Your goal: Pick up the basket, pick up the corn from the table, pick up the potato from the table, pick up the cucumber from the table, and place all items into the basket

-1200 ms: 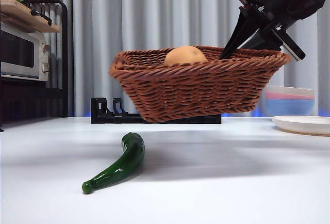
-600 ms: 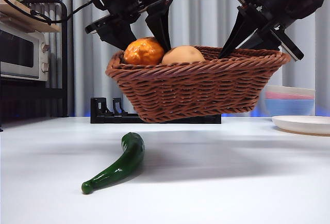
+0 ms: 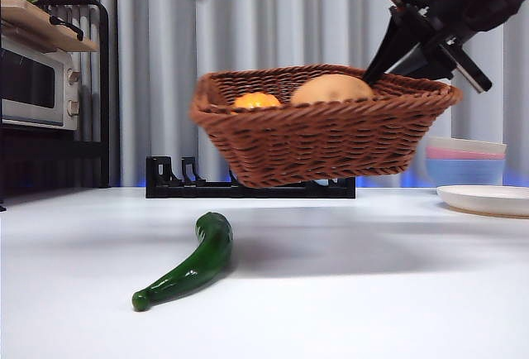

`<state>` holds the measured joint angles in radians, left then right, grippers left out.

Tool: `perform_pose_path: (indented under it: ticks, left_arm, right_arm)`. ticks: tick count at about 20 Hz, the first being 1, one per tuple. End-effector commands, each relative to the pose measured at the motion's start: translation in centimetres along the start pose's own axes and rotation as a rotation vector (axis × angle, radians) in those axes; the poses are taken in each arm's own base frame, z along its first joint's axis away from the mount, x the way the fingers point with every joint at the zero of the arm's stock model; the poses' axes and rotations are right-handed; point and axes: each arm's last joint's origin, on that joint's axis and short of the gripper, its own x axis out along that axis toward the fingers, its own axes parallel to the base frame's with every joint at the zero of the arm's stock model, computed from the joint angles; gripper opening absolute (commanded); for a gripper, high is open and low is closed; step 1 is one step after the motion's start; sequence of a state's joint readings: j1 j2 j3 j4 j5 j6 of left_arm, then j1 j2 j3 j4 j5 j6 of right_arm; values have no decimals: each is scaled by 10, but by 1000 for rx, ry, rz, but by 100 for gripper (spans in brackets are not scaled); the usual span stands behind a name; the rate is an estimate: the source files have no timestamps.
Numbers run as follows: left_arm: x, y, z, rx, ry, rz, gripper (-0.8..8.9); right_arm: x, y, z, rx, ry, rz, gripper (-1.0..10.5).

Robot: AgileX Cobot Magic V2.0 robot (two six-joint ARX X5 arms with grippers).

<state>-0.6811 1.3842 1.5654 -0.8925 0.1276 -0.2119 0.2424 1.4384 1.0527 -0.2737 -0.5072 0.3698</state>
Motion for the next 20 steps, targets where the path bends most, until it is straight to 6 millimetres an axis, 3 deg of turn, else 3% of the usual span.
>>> perform_pose_path:
  ticks: [1, 4, 7, 9, 14, 16, 20]
  left_arm:
    - [-35, -8, -17, 49, 38, -17, 628]
    - [-67, -15, -42, 76, 127, 30, 628]
    - [-63, -22, -67, 78, 205, 85, 628]
    - [-42, -24, -88, 53, 246, 113, 628]
    - [38, -13, -138, -65, 265, 140, 628]
    - [63, -2, -144, -101, 261, 166, 624]
    - [106, 13, -137, -146, 233, 195, 624]
  right_arm:
    - [-5, -4, 6, 14, -34, 4, -16]
    - [-12, -11, 12, 28, -62, -15, -16]
    - [-21, -15, 23, 38, -105, -23, -16]
    - [-26, -16, 29, 36, -127, -27, -16]
    - [-30, -14, 35, 28, -147, -26, -16]
    - [-30, -14, 35, 27, -147, -26, -16]
    - [-30, -14, 35, 28, -148, -28, -16]
